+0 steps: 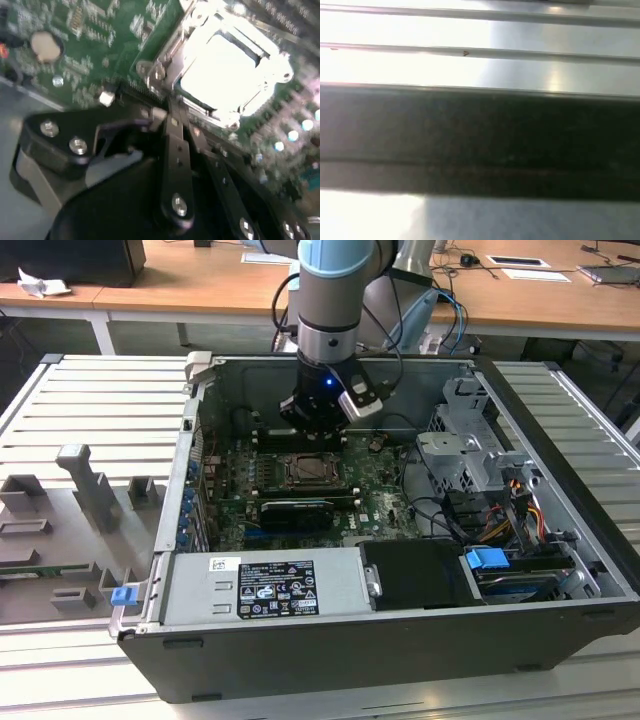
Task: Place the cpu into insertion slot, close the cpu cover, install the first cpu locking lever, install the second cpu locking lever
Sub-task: 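Install the first cpu locking lever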
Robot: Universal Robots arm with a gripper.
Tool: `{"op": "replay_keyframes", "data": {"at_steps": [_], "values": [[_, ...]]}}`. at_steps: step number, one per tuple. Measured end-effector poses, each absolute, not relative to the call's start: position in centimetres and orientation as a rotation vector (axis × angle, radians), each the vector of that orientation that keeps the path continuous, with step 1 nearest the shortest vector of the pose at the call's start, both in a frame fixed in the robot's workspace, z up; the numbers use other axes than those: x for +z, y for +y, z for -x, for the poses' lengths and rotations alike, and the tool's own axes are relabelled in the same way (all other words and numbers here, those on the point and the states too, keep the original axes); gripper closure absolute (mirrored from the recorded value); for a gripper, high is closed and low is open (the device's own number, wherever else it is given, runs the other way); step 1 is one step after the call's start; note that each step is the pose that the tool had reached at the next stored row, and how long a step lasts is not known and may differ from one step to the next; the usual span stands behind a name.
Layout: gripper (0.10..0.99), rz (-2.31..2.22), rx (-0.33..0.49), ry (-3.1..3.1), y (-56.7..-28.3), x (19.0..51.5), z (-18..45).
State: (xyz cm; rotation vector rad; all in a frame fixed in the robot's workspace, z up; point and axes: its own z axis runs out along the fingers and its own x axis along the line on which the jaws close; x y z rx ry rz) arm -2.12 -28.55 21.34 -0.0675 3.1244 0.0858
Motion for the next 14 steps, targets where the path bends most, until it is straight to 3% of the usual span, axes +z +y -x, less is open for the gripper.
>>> {"op": "replay_keyframes", "data": {"at_steps": [14], "values": [[0.98, 0.068, 0.087, 3.124, -29.34, 21.42, 2.12]]}}
